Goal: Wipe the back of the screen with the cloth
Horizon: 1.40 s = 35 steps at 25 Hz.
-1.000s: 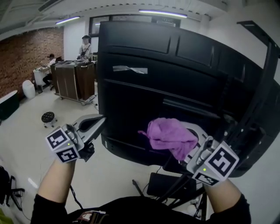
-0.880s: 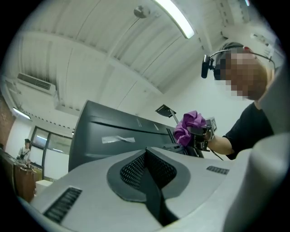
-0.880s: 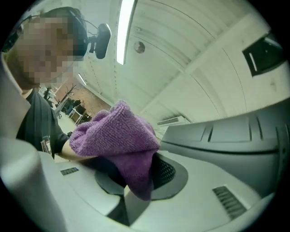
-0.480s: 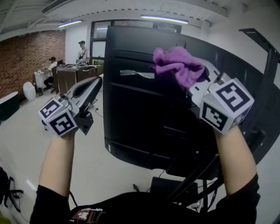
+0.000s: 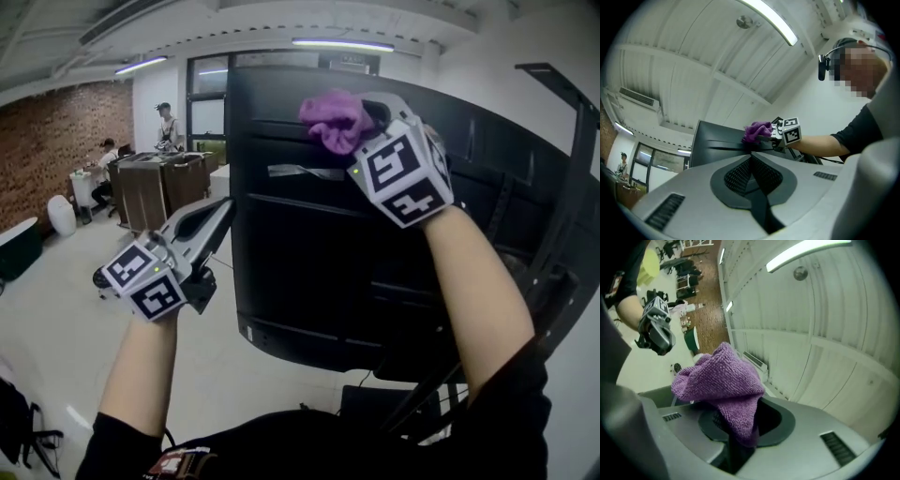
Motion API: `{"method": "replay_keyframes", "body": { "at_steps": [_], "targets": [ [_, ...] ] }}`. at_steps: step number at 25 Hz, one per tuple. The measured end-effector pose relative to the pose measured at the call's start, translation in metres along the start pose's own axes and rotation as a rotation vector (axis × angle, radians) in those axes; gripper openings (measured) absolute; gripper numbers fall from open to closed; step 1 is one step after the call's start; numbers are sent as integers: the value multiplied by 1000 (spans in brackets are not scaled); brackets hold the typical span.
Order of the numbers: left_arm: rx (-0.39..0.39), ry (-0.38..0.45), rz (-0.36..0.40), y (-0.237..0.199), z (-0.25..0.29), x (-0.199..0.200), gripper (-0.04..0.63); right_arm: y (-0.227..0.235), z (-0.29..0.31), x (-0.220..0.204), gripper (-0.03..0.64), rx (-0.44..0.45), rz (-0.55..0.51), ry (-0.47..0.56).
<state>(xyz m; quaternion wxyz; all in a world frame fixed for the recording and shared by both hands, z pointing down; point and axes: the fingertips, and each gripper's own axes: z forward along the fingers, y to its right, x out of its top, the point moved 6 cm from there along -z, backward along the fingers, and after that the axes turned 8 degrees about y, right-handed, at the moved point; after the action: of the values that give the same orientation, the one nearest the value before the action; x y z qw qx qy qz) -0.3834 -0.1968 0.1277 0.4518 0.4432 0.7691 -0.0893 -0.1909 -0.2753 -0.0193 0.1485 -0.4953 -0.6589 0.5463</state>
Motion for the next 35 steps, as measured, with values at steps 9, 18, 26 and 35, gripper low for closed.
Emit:
{"method": "replay_keyframes", "body": {
  "at_steps": [9,18,26,35],
  "targets": [
    [10,-31,-33,-34,-43,-14,-5,-43,76,30,91,-39,-445,-57],
    [1,9,-54,-40,-50,-13,-5,-55,106,42,94,13,-684,-121],
    [-61,17,-56,-10,-19,-25,-5,8,33,-18,92,5,-748,-203],
    [-92,16,-97,26,12,-47,-5,106,-95,-102,91,84,-892,-441]
  ]
}}
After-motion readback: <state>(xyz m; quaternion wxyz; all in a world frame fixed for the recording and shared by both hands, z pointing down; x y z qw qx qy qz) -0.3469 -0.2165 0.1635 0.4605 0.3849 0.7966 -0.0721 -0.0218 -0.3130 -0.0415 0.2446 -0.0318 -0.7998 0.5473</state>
